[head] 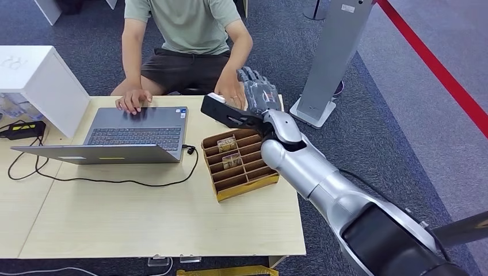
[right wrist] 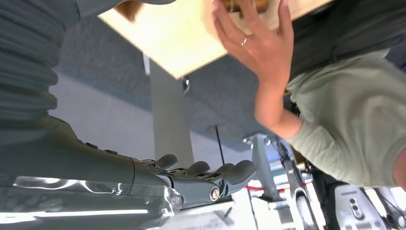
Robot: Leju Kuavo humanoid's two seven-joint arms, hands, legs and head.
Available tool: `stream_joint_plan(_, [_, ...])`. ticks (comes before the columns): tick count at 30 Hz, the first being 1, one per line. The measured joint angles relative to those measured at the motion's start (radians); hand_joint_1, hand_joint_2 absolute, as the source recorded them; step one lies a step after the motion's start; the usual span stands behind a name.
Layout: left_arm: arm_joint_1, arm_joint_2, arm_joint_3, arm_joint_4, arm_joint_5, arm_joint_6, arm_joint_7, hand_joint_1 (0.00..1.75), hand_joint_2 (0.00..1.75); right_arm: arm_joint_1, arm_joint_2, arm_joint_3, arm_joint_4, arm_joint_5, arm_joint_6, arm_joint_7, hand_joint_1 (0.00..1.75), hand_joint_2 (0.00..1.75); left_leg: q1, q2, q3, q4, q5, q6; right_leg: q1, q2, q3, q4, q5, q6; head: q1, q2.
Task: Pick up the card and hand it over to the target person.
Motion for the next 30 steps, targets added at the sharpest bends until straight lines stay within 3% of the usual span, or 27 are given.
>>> stream_joint_plan(4, [0.000, 0.001, -0.001, 0.000, -0.006, 0.003, -0.007, 0.00, 0.00, 0.288, -0.055, -0.107, -0.170, -0.159, -0.034, -0.132, 0.00, 1.75, 0.000, -0.005, 0.002, -0.001, 0.000, 0.000, 0.000, -0.005, 0.004, -0.003, -0.001, 0.000, 0.000, 0.000])
stream_joint_plan(8, [0.001, -0.004, 0.010, -0.002, -0.001, 0.016, -0.017, 0.00, 0.00, 0.484, -0.017, -0.188, -0.187, -0.320, -0.054, -0.301, 0.00, 1.75, 0.000, -0.004, 0.002, -0.001, -0.002, 0.001, 0.000, -0.004, 0.003, -0.003, -0.002, 0.000, 0.000, 0.000])
stream_joint_plan(11, [0.001, -0.008, 0.021, -0.002, 0.006, 0.027, -0.023, 0.00, 0.00, 0.558, 0.021, -0.201, -0.131, -0.434, -0.055, -0.403, 0.00, 1.75, -0.001, -0.002, 0.001, 0.000, -0.003, 0.000, -0.001, -0.001, 0.001, -0.001, -0.002, 0.000, 0.000, 0.000])
stream_joint_plan(16, [0.001, -0.011, 0.026, -0.002, 0.008, 0.030, -0.026, 0.00, 0.00, 0.577, 0.052, -0.186, -0.053, -0.503, -0.046, -0.472, 0.00, 1.75, -0.002, 0.003, 0.000, 0.001, -0.004, 0.001, -0.002, 0.003, -0.001, 0.001, -0.003, 0.000, 0.000, 0.000])
stream_joint_plan(19, [0.001, -0.011, 0.026, -0.002, 0.009, 0.029, -0.023, 0.00, 0.00, 0.565, 0.060, -0.173, -0.029, -0.482, -0.032, -0.460, 0.00, 1.75, -0.002, 0.005, 0.000, 0.001, -0.004, 0.001, -0.002, 0.005, -0.002, 0.002, -0.002, 0.000, 0.000, 0.000])
stream_joint_plan(24, [0.002, -0.012, 0.025, 0.000, 0.005, 0.025, -0.023, 0.00, 0.00, 0.501, 0.116, -0.138, 0.084, -0.452, 0.037, -0.430, 0.00, 1.75, -0.002, 0.013, -0.001, 0.001, -0.003, 0.001, -0.002, 0.013, -0.005, 0.002, 0.001, 0.000, 0.000, 0.000])
stream_joint_plan(30, [0.002, -0.016, 0.023, 0.000, 0.001, 0.030, -0.028, 0.00, 0.00, 0.489, 0.173, -0.135, 0.201, -0.545, -0.012, -0.506, 0.00, 1.75, -0.001, 0.013, 0.001, 0.000, -0.003, 0.000, -0.002, 0.014, -0.003, 0.001, 0.001, 0.000, 0.000, 0.000])
